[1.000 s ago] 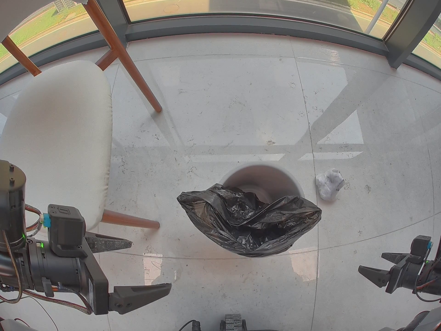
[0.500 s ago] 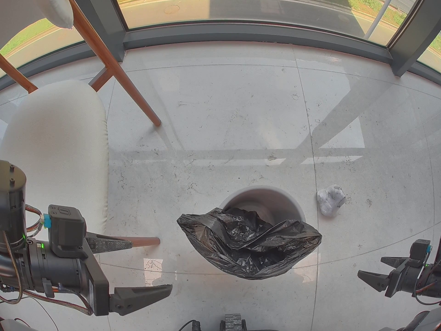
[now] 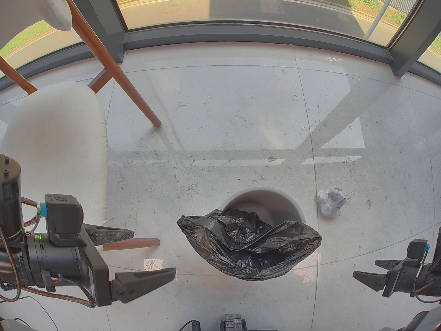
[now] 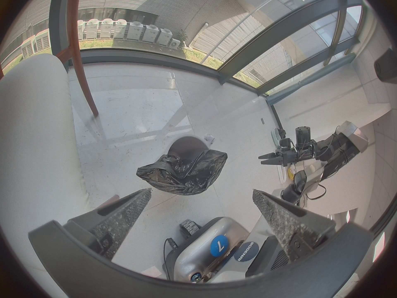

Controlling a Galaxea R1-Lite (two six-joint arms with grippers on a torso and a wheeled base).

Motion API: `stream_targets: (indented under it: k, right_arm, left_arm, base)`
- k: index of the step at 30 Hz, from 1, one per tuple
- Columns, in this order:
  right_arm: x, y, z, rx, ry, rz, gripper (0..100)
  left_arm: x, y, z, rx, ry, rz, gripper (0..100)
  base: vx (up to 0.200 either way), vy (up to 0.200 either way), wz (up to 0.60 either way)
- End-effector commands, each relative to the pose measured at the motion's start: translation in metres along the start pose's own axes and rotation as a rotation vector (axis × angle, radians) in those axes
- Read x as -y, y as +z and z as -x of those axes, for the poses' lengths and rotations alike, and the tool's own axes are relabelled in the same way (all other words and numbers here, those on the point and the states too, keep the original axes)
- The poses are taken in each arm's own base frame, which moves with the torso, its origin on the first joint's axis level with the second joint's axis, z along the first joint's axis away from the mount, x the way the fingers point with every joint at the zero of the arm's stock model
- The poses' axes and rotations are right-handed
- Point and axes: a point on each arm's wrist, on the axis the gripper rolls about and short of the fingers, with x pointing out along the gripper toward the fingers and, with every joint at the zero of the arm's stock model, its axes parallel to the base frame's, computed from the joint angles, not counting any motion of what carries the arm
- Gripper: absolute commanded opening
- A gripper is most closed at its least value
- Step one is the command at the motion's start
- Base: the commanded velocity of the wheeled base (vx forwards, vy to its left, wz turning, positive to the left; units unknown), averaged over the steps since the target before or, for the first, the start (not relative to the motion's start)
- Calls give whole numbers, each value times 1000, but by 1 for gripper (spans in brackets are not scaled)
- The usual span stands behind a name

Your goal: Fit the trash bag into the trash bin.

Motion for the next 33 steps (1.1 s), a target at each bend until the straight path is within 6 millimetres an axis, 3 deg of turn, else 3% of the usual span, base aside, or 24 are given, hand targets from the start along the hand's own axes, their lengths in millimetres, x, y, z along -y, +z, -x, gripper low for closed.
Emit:
stream_targets:
  k: [1, 5, 12, 28, 33]
  right_arm:
    - [-13, 27, -16, -3, 49, -74, 100]
    - [-25, 50, -32, -2, 77, -126, 100]
    - [-47, 67, -58, -47, 132, -178, 100]
    - [-76, 86, -100, -101, 183, -220, 100]
    - [-97, 110, -115, -71, 229, -367, 100]
  left_arm:
    - [0, 3, -1, 31, 4, 28, 100]
    - [0, 4, -1, 37, 12, 30, 100]
    - [-1, 6, 0, 62, 23, 33, 100]
    - [-1, 9, 2, 95, 17, 51, 100]
    - [-1, 11, 2, 102, 17, 49, 100]
  base:
    - [0, 0, 0]
    - [0, 0, 0]
    - [0, 0, 0]
    - [-188, 0, 0]
    - [0, 0, 0]
